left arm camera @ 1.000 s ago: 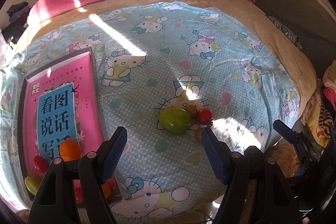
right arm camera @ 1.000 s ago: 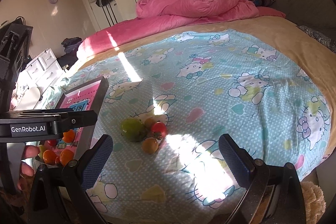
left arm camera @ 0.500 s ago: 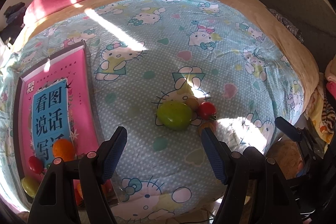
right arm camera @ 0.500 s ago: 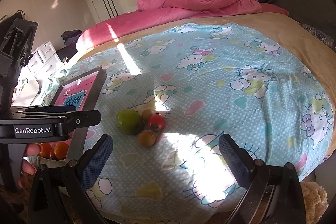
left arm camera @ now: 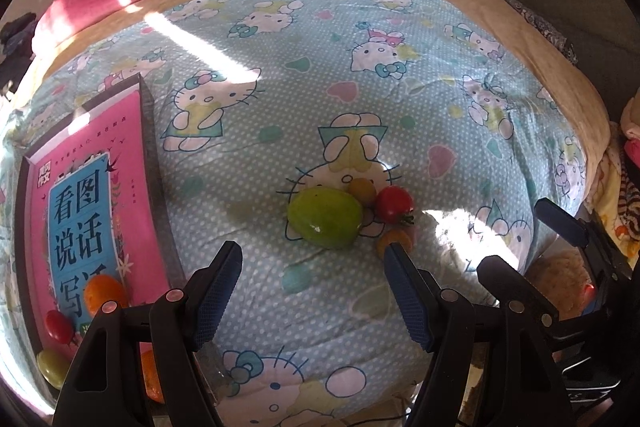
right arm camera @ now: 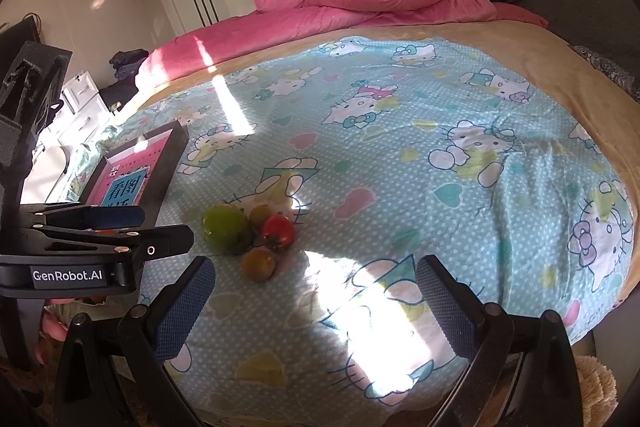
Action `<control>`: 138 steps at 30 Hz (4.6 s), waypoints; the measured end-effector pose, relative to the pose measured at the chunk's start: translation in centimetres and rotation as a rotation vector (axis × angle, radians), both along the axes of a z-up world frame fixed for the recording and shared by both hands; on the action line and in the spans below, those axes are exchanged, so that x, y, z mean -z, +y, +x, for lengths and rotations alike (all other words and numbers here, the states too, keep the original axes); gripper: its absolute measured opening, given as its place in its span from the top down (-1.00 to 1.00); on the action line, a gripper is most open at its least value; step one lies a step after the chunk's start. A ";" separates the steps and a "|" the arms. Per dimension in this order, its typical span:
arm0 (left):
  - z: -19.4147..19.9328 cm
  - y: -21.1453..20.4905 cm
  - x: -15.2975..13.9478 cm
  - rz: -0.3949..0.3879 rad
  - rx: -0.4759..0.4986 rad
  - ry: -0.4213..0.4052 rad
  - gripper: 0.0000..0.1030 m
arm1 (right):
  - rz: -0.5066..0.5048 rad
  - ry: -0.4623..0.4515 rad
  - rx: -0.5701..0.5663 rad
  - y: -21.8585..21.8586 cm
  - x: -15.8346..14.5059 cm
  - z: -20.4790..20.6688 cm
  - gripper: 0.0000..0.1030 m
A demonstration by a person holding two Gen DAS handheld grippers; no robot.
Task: Organize fruits
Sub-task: 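Bring the open left tool to the green apple while the right tool approaches the red tomato, then close the left tool on the green apple while the right tool grasps the red tomato, then lift and carry the green apple and red tomato over the pink tray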
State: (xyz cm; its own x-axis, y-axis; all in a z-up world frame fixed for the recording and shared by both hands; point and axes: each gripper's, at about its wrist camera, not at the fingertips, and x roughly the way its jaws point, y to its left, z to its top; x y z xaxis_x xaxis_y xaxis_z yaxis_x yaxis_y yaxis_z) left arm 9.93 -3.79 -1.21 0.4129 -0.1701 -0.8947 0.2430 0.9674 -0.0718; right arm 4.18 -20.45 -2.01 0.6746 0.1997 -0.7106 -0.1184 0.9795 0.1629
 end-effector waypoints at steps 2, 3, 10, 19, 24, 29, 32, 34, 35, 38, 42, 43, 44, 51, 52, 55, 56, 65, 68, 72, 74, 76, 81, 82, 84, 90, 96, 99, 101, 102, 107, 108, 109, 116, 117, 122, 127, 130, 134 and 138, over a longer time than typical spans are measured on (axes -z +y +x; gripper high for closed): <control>0.3 -0.1 0.3 0.005 0.008 0.003 -0.45 | -0.015 -0.006 -0.004 -0.2 -0.1 0.3 -0.97; 0.5 -0.2 0.6 0.011 0.008 0.008 -0.45 | -0.021 -0.011 -0.006 -0.3 -0.3 0.5 -0.97; 1.3 -0.6 1.9 0.022 0.030 0.028 -0.45 | -0.014 -0.005 -0.041 -1.4 -0.3 2.0 -0.97; 2.5 -1.9 2.6 0.046 0.078 0.016 -0.46 | 0.029 0.037 -0.115 -0.7 0.6 3.5 -0.63; 3.0 -2.2 3.6 0.056 0.086 0.024 -0.46 | 0.079 0.063 -0.159 -0.2 1.2 4.2 -0.35; 3.2 -2.1 4.2 0.051 0.092 0.031 -0.46 | 0.106 0.091 -0.168 -0.1 1.7 4.9 -0.24; 3.3 -2.1 4.4 0.042 0.108 0.034 -0.45 | 0.103 0.097 -0.180 0.3 1.8 5.3 -0.22; 3.4 -2.2 4.6 0.055 0.114 0.035 -0.45 | 0.115 0.106 -0.189 0.5 1.9 5.7 -0.18; 3.5 -2.2 4.7 0.057 0.115 0.035 -0.45 | 0.118 0.113 -0.194 0.7 2.0 5.8 -0.17; 3.6 -2.0 4.8 0.049 0.122 0.036 -0.45 | 0.135 0.139 -0.205 0.8 2.6 6.6 -0.03; 3.7 -1.8 4.5 0.068 0.141 0.021 -0.46 | 0.170 0.190 -0.211 0.5 3.6 7.5 0.04; 3.7 -1.6 4.5 0.066 0.145 0.019 -0.45 | 0.173 0.196 -0.220 0.6 3.7 7.7 0.09; 3.7 -1.4 4.4 0.063 0.148 0.021 -0.45 | 0.174 0.200 -0.239 0.9 3.7 7.8 0.10; 4.1 -0.6 4.6 0.021 0.160 0.038 -0.46 | 0.184 0.228 -0.277 1.6 4.6 8.4 0.23; 4.1 -0.5 4.7 0.017 0.161 0.041 -0.46 | 0.191 0.236 -0.279 1.6 4.8 8.6 0.31; 4.3 -0.6 4.8 0.013 0.167 0.049 -0.46 | 0.200 0.264 -0.283 1.8 5.4 9.1 0.42; 4.4 -0.7 4.8 0.013 0.172 0.048 -0.46 | 0.207 0.275 -0.283 1.8 5.7 9.3 0.42; 4.8 -3.1 5.8 0.083 0.208 0.036 -0.45 | 0.183 0.230 -0.266 0.9 4.8 8.0 0.44; 4.9 -3.6 5.7 0.077 0.213 0.032 -0.35 | 0.179 0.193 -0.225 0.0 4.0 7.3 0.44; 5.1 -4.3 5.5 0.096 0.213 0.017 -0.28 | 0.201 0.146 -0.178 -0.7 3.1 6.5 0.44; 5.1 -4.7 5.7 0.109 0.196 0.008 -0.28 | 0.189 0.133 -0.177 -0.6 2.8 6.1 0.44; 4.8 -4.9 5.7 0.122 0.193 -0.010 -0.26 | 0.175 0.135 -0.168 -0.4 2.8 5.9 0.44; 4.6 -4.6 5.4 0.097 0.184 -0.018 -0.13 | 0.182 0.160 -0.137 -0.5 3.2 5.9 0.44; 4.6 -4.4 5.4 0.087 0.176 -0.015 -0.13 | 0.182 0.156 -0.134 -0.6 3.1 5.8 0.44; 4.4 -4.3 5.4 0.078 0.172 -0.015 -0.13 | 0.186 0.150 -0.136 -0.5 3.0 5.6 0.44; 3.9 -3.6 5.1 0.049 0.170 -0.012 -0.13 | 0.179 0.140 -0.127 -0.6 2.8 5.0 0.44; 3.2 -2.5 4.6 0.011 0.145 -0.001 -0.13 | 0.171 0.129 -0.126 -0.3 2.6 4.6 0.44; 2.8 -2.0 4.3 0.009 0.134 -0.002 -0.13 | 0.170 0.126 -0.127 -0.2 2.5 4.5 0.44; 2.6 -1.6 4.1 0.004 0.127 -0.001 -0.13 | 0.164 0.124 -0.129 -0.1 2.4 4.4 0.44; 2.5 -1.5 4.0 0.001 0.122 -0.002 -0.13 | 0.163 0.122 -0.129 0.0 2.4 4.3 0.44; 1.8 -0.5 3.0 -0.020 0.099 -0.011 -0.13 | 0.152 0.110 -0.133 0.3 2.2 3.9 0.44; 1.7 -0.3 2.8 -0.021 0.097 -0.016 -0.13 | 0.148 0.107 -0.135 0.4 2.1 3.9 0.44; 1.6 -0.2 2.6 -0.022 0.094 -0.020 -0.13 | 0.144 0.103 -0.137 0.5 2.0 3.8 0.44; 0.9 0.8 1.8 -0.041 0.077 -0.030 -0.13 | 0.134 0.086 -0.141 0.9 1.6 3.3 0.44; 0.8 0.9 1.7 -0.042 0.076 -0.031 -0.13 | 0.134 0.085 -0.145 0.9 1.6 3.2 0.44; 0.3 1.7 1.2 -0.056 0.066 -0.042 -0.13 | 0.121 0.072 -0.154 1.4 1.4 2.9 0.44; 0.0 2.2 0.9 -0.066 0.059 -0.044 -0.13 | 0.114 0.060 -0.166 2.2 1.2 2.5 0.44; -0.1 2.4 0.6 -0.068 0.058 -0.046 -0.13 | 0.106 0.045 -0.177 2.7 0.9 2.1 0.44; -0.4 2.7 -0.1 -0.074 0.053 -0.056 -0.13 | 0.103 0.026 -0.182 3.2 0.4 1.8 0.44; -0.9 3.2 -0.7 -0.077 0.046 -0.068 -0.13 | 0.085 0.004 -0.197 4.0 -0.2 1.3 0.44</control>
State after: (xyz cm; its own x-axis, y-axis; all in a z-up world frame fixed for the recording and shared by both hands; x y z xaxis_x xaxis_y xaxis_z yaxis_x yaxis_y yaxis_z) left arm 9.06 -0.59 -0.54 0.4625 -0.2570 -0.8486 0.2935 0.9475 -0.1270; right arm 5.48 -16.46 -1.82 0.6135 0.3870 -0.6884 -0.3053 0.9202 0.2452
